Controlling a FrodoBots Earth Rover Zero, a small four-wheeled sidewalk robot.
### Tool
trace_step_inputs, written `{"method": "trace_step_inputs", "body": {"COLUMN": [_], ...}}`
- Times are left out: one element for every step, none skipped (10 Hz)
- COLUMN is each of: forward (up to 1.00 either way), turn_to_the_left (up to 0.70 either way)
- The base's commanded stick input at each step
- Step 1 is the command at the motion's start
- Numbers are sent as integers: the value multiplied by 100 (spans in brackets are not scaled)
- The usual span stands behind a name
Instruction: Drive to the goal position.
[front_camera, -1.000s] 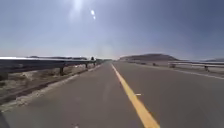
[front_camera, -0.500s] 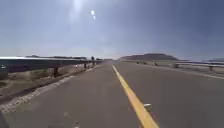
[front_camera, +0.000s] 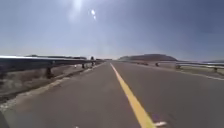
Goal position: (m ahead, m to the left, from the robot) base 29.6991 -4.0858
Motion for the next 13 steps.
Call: {"method": "trace_step_inputs", "body": {"forward": [85,85,85,85,85,85,85,85,85,85,85,85,85], "turn_to_the_left": [0,0,0,0,0,0,0,0,0,0,0,0,0]}}
